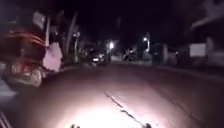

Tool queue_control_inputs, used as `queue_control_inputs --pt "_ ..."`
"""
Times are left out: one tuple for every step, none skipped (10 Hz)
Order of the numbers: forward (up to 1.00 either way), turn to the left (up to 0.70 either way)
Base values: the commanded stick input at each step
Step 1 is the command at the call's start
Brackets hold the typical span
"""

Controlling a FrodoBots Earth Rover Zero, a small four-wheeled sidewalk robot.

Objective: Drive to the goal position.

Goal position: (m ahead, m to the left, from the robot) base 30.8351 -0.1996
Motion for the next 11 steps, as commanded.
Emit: queue_control_inputs --pt "0.85 0.00" --pt "0.85 0.00" --pt "0.85 0.00" --pt "0.85 0.00" --pt "0.85 -0.15" --pt "0.85 -0.33" --pt "0.85 -0.24" --pt "0.85 -0.02" --pt "0.85 0.00" --pt "0.85 0.00" --pt "0.85 0.00"
